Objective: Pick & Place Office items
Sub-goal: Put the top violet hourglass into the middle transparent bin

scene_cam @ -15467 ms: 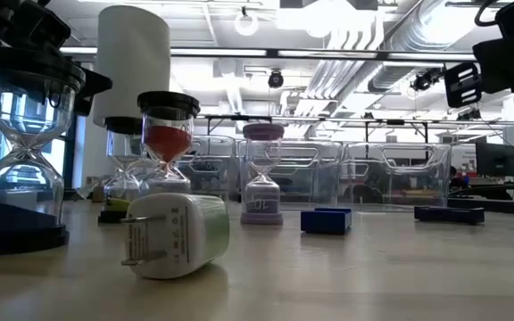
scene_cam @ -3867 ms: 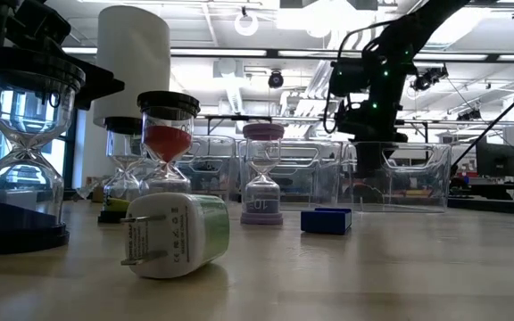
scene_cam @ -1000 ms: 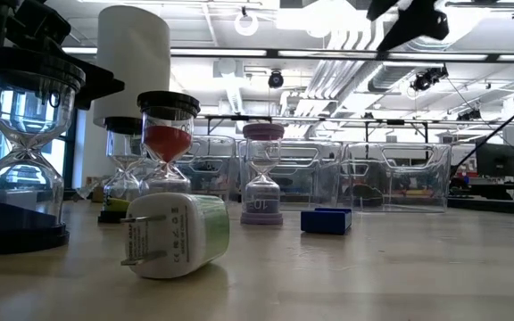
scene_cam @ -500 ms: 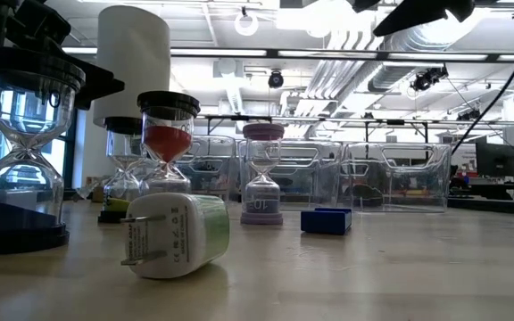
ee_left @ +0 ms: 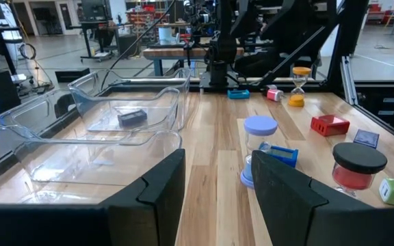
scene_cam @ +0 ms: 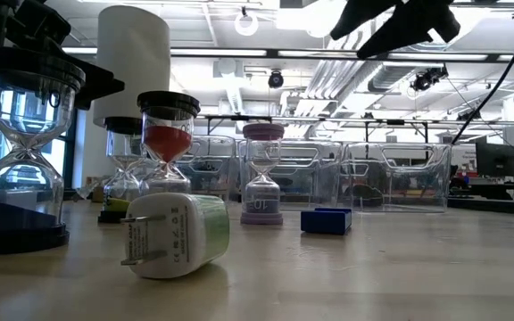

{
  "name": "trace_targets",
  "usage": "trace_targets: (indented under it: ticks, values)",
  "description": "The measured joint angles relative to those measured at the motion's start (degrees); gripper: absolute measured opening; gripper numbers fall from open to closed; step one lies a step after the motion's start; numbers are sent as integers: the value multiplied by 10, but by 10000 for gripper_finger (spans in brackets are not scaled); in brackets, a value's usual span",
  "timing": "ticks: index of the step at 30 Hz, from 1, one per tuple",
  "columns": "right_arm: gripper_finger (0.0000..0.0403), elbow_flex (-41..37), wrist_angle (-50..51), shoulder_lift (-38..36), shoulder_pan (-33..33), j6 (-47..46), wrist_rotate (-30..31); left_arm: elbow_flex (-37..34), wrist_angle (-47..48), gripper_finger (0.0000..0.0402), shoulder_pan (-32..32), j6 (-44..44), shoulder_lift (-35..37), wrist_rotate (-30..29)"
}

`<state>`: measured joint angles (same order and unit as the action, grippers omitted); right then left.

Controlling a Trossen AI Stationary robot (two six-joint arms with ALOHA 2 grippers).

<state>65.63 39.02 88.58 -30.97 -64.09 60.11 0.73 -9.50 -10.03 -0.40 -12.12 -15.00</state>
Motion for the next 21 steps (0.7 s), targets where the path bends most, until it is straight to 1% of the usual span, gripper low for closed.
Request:
trace_targets:
  ticks: [8, 17, 21]
  values:
    - [267, 0, -61, 0, 8, 61, -4, 0, 0, 163, 0, 0, 0, 0]
    - [267, 0, -63, 0, 8, 70, -4, 0, 0, 163, 0, 0, 0, 0]
    - [267, 0, -63, 0, 8, 88, -4, 0, 0, 163, 0, 0, 0, 0]
